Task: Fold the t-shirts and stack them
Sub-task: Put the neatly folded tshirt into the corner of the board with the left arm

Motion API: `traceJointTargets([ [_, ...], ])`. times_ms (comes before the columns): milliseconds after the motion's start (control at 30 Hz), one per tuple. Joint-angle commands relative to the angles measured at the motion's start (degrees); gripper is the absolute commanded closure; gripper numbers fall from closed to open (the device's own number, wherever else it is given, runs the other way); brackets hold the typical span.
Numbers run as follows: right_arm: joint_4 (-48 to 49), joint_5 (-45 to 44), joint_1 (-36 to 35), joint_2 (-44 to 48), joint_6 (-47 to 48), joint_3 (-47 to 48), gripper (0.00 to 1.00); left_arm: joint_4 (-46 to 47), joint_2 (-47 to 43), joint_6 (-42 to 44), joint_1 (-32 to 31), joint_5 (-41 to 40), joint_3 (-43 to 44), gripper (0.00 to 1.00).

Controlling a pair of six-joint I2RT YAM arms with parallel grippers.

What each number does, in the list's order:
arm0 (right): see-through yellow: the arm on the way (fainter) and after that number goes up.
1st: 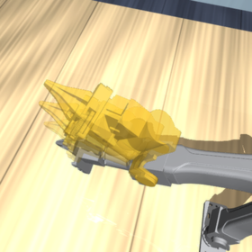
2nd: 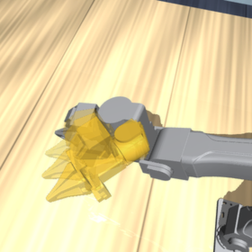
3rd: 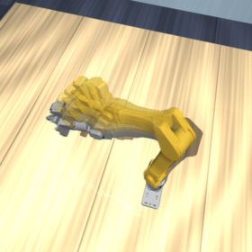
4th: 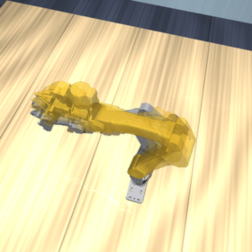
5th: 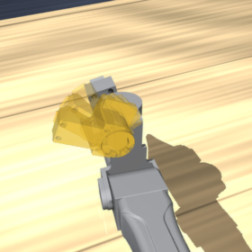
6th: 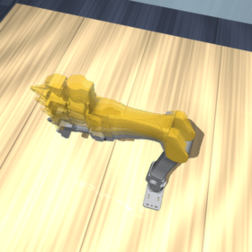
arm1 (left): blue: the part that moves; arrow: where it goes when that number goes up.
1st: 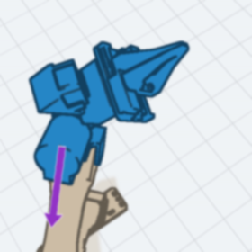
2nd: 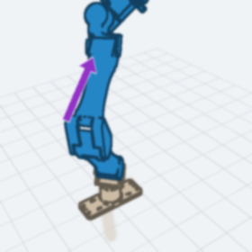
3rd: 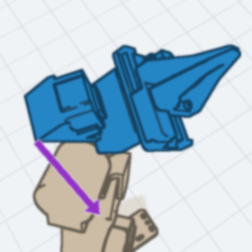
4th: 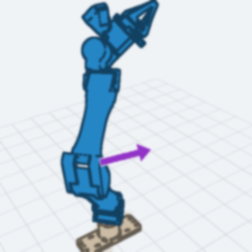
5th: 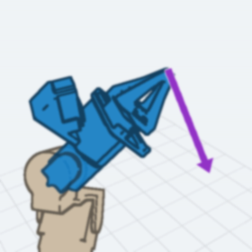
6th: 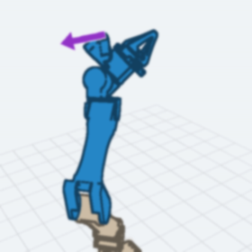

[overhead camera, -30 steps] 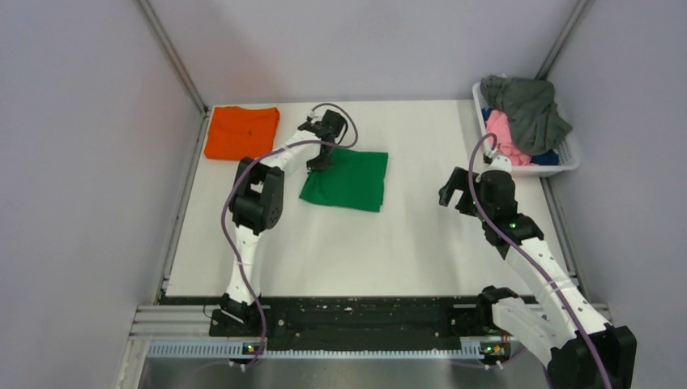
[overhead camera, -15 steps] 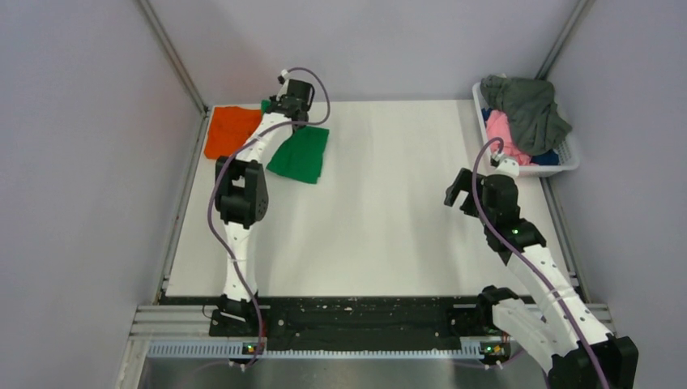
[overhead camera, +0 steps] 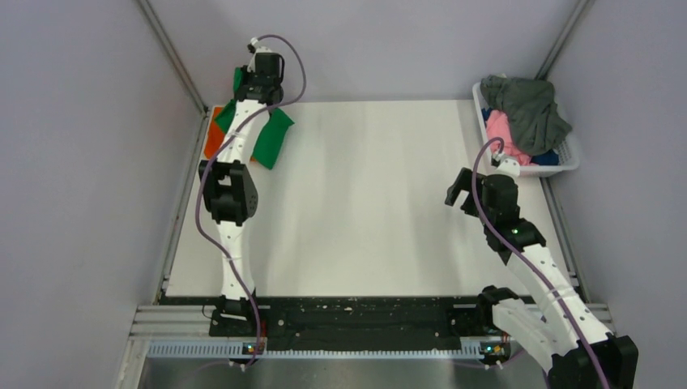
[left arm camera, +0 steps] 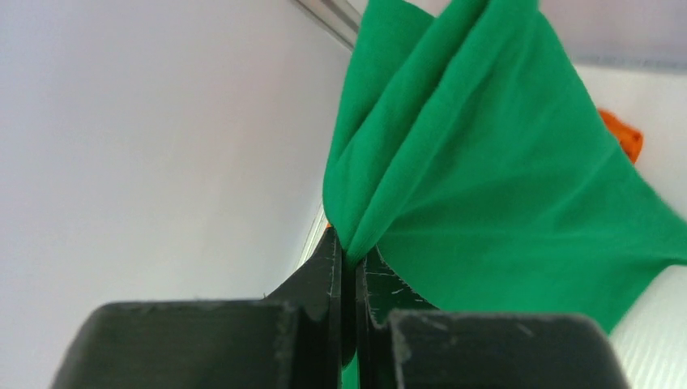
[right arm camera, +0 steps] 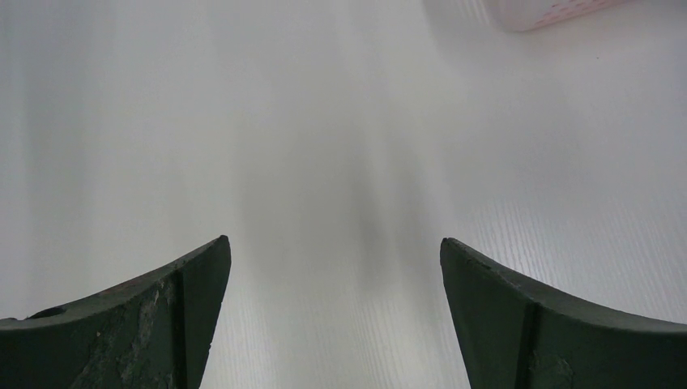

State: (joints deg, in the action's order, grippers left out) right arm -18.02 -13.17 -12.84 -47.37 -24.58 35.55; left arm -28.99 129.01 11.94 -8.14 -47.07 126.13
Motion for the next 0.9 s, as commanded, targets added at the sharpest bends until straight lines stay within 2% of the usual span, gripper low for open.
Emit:
traceJointTargets([
  [0,2.0,-1.7,0.4,0.1,0.4,0.3,0.01,3.5,-0.3,-1.2,1.0,0.5,6.3,1.00],
  [433,2.0,-2.5,0.4,0.1,0.5,0.4,0.01,1.6,-0.5,-11.7,5.5,12.3,7.0,1.00],
  [533,1.9,-2.6,0.4,0.1,0.6,0.6,0.01,0.8,0.3,-16.3,7.6,16.1,7.0,1.00],
  [867,2.1,-3.4,0.4,-0.3,0.7,0.7,0.01,0.6,4.8,-19.9,13.7,19.4,6.6,1.00],
])
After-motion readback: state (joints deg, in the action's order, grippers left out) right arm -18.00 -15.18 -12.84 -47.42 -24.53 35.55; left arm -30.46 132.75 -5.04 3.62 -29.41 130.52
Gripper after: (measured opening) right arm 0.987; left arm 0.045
